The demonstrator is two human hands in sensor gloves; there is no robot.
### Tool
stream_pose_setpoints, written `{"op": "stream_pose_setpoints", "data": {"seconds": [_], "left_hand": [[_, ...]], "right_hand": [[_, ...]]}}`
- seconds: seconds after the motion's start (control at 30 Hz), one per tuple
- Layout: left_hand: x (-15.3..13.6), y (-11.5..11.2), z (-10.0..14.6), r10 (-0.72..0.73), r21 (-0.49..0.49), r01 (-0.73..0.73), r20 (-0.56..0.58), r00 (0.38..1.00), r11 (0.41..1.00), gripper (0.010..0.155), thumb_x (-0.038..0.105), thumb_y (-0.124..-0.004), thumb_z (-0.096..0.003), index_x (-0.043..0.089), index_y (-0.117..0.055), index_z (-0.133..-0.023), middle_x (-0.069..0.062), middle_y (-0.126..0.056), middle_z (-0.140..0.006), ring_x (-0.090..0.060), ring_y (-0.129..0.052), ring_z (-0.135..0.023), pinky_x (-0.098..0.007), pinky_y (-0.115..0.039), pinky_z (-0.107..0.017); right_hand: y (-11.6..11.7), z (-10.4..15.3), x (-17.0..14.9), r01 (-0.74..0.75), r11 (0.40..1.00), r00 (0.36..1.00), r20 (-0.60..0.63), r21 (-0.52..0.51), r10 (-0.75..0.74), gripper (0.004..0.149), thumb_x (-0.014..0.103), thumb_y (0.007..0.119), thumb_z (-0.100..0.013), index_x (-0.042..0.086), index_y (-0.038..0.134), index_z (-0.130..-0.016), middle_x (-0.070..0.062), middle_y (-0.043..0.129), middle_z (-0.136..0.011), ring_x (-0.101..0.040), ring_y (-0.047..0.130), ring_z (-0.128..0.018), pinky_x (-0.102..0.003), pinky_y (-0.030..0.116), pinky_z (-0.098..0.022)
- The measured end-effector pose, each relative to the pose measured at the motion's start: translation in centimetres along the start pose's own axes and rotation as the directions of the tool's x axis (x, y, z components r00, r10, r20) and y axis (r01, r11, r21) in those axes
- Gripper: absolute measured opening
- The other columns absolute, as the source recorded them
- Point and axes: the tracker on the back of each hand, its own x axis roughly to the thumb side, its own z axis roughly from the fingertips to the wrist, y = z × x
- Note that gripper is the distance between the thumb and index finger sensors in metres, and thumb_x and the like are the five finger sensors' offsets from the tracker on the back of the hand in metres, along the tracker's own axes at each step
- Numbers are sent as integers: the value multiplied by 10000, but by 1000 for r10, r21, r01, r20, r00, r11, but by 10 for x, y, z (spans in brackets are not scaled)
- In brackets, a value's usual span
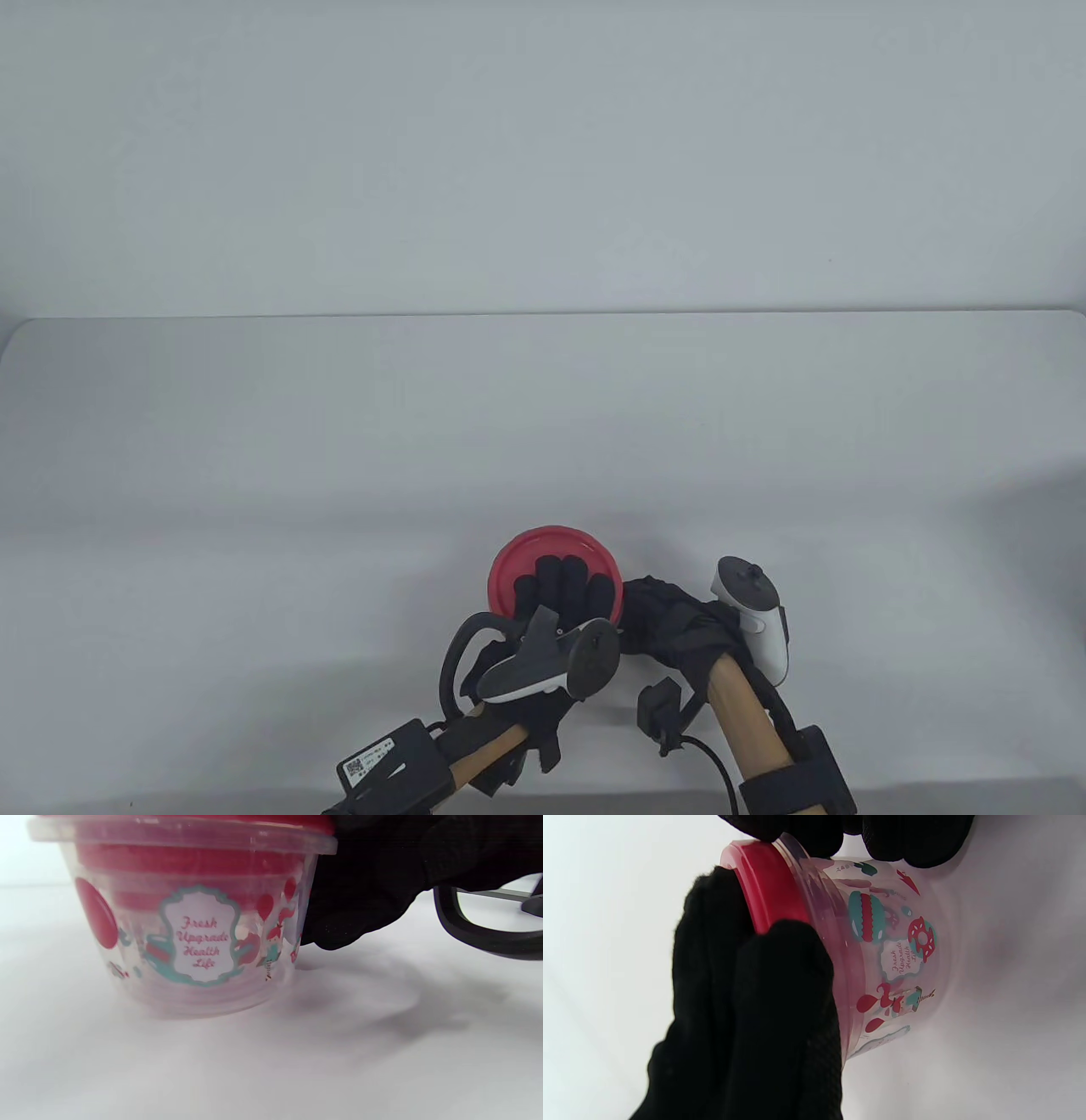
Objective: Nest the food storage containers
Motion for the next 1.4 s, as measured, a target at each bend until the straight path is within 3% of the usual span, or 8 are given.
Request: {"op": "stream_pose_setpoints", "data": {"seconds": [0.17,0.33,0.4,0.5,0.6,0.87,1.1,1.4], "left_hand": [[-19,2,11,58,-67,-49,141,988,997,630,432,-488,-658,325,-174,-1194,0,-143,-1268,-305,-162,-1178,-463,-230,-861],[-35,1,31,59,-61,-49,172,983,997,585,316,-536,-663,417,-265,-1172,71,-192,-1277,-247,-202,-1197,-436,-219,-866],[-35,4,34,83,-73,-73,145,986,995,577,322,-518,-669,401,-280,-1188,45,-209,-1290,-290,-204,-1195,-457,-204,-860],[-26,10,33,214,-5,-214,95,972,977,603,443,-501,-667,236,-397,-1224,-97,-270,-1299,-418,-211,-1170,-527,-200,-837],[-12,11,21,245,60,-247,40,969,967,682,504,-478,-663,217,-254,-1239,-122,-163,-1292,-442,-133,-1154,-538,-165,-828],[1,-9,-4,167,12,-167,-43,985,986,714,507,-447,-669,217,-78,-1207,-101,-25,-1268,-423,-27,-1140,-531,-103,-824],[-25,-8,3,196,-52,-190,177,964,980,658,455,-494,-665,309,-150,-1207,4,-79,-1283,-306,-51,-1183,-470,-102,-853],[-38,-5,2,238,-111,-217,249,939,970,636,422,-543,-653,375,-212,-1194,81,-116,-1278,-215,-75,-1196,-398,-104,-873]], "right_hand": [[-1,-2,-1,13,999,1000,15,-29,-13,385,207,535,-639,-79,569,-895,-285,282,-1072,-502,465,-935,-587,550,-624],[0,-1,-1,13,999,1000,18,-29,-12,383,211,540,-641,-75,578,-894,-280,290,-1073,-499,469,-934,-586,551,-623],[1,-1,-2,7,1000,1000,14,-22,-7,384,213,538,-642,-73,578,-896,-285,285,-1073,-500,470,-934,-585,553,-623],[1,-1,-2,-4,1000,1000,15,-26,4,384,216,535,-645,-69,574,-899,-284,285,-1074,-502,471,-933,-585,553,-622],[1,-2,-2,-2,1000,1000,15,-24,3,385,218,534,-646,-68,573,-901,-285,284,-1075,-504,471,-932,-585,553,-622],[0,-1,-3,-2,1000,1000,16,-28,3,385,222,537,-647,-65,577,-901,-291,285,-1076,-506,474,-931,-585,557,-620],[-4,-5,-4,7,1000,999,33,-31,-6,382,227,587,-640,-70,627,-876,-277,269,-1079,-502,440,-951,-594,538,-633],[-4,-5,-4,5,999,999,37,-45,-4,377,220,589,-635,-78,640,-860,-267,290,-1074,-496,453,-948,-586,546,-633]]}}
